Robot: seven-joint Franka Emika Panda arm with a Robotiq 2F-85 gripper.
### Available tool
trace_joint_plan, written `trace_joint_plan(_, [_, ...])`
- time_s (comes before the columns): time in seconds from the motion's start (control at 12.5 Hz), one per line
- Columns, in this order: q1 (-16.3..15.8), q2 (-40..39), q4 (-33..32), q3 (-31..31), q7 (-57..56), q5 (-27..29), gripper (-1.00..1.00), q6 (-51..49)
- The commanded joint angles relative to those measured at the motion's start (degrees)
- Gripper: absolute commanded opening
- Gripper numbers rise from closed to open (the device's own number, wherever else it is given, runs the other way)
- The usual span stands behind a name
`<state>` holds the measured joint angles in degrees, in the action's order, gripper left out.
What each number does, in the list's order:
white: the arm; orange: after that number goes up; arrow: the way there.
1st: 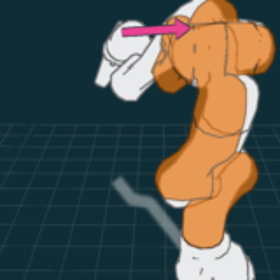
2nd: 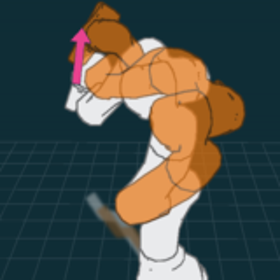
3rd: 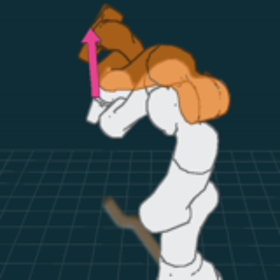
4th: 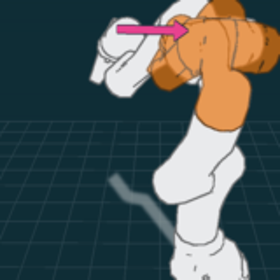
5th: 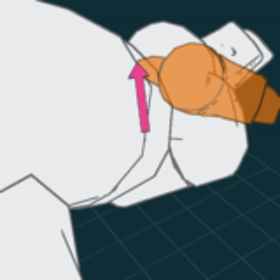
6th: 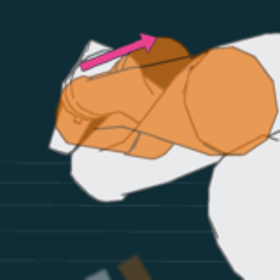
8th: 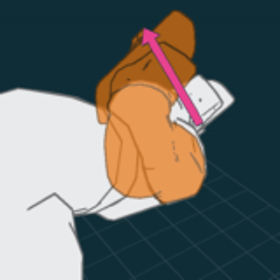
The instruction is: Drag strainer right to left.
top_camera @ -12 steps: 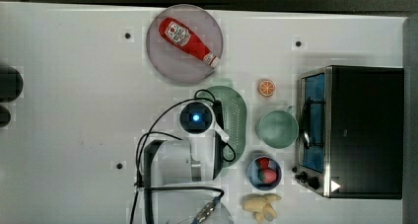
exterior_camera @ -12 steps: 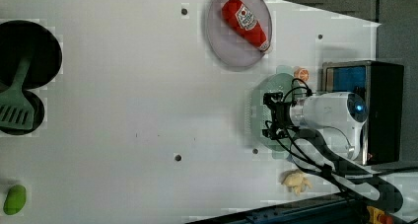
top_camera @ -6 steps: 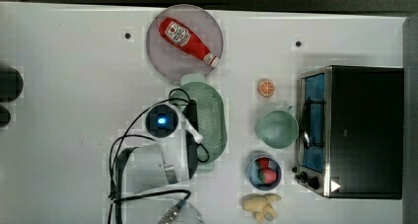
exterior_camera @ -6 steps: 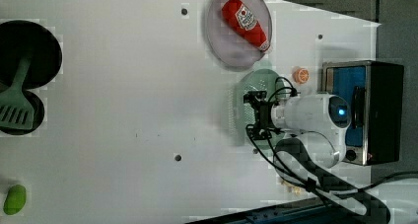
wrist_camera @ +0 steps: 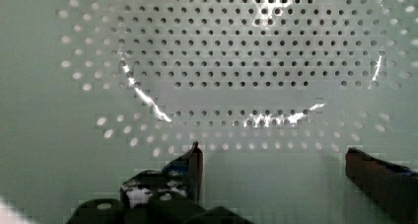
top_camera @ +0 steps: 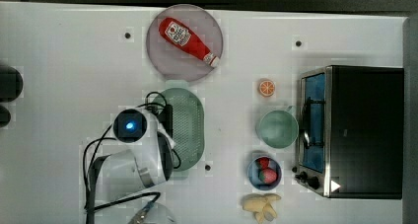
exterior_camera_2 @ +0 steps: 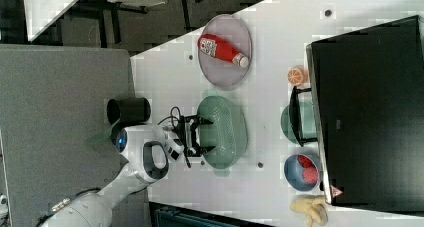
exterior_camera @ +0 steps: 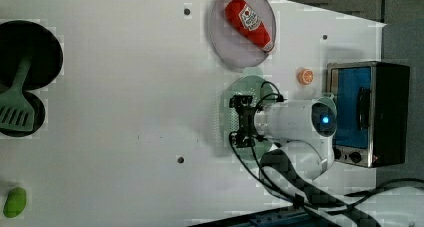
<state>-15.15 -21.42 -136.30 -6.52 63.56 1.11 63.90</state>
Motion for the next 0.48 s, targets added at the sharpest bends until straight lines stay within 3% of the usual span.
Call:
trace_joint_plan(0.08, [-4.13,-1.74,2.73,-0.73,6.20,-0.49,1.00,-0.17])
trace_joint_plan(0.48, [-9.29,-5.56,8.34,-0.77,6.97,5.17,1.00,-0.19])
